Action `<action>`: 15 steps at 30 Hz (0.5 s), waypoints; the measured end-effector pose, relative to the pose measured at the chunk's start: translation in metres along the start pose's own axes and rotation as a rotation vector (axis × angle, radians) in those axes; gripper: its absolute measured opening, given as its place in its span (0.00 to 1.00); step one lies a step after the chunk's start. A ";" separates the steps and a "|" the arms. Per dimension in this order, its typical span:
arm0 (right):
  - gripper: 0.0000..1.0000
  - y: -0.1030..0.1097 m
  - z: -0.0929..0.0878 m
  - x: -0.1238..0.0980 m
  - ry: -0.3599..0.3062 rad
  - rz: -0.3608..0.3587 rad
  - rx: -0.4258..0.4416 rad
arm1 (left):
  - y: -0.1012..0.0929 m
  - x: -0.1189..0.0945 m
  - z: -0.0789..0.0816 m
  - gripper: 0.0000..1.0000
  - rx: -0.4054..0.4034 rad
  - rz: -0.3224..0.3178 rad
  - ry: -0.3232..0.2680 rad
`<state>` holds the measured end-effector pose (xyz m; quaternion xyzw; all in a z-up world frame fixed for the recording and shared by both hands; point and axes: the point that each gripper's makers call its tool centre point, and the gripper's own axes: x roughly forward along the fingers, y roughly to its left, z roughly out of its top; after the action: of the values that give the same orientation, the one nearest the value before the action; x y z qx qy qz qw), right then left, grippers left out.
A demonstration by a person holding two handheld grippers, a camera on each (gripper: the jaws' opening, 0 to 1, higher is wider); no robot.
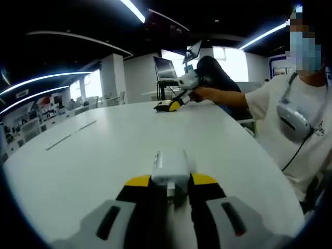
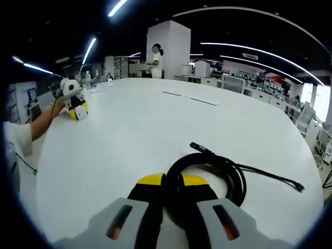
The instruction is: Plug the desk Type‑C cable into the charger adapter.
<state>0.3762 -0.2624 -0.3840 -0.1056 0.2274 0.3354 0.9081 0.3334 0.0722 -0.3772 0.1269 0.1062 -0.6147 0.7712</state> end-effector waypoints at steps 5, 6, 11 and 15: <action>0.10 0.011 0.000 -0.001 0.000 0.013 -0.015 | 0.001 -0.001 0.000 0.26 -0.001 0.000 0.000; 0.10 0.013 0.000 -0.001 0.000 0.016 -0.017 | 0.002 -0.001 0.000 0.26 -0.001 0.000 -0.001; 0.10 0.017 0.000 -0.002 -0.003 0.022 -0.020 | 0.002 -0.001 0.000 0.26 0.000 0.001 0.000; 0.10 0.025 -0.002 -0.005 -0.009 0.030 -0.024 | 0.000 -0.001 -0.001 0.26 -0.001 0.001 -0.001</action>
<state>0.3563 -0.2471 -0.3845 -0.1114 0.2210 0.3523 0.9026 0.3329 0.0728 -0.3776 0.1265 0.1060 -0.6142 0.7717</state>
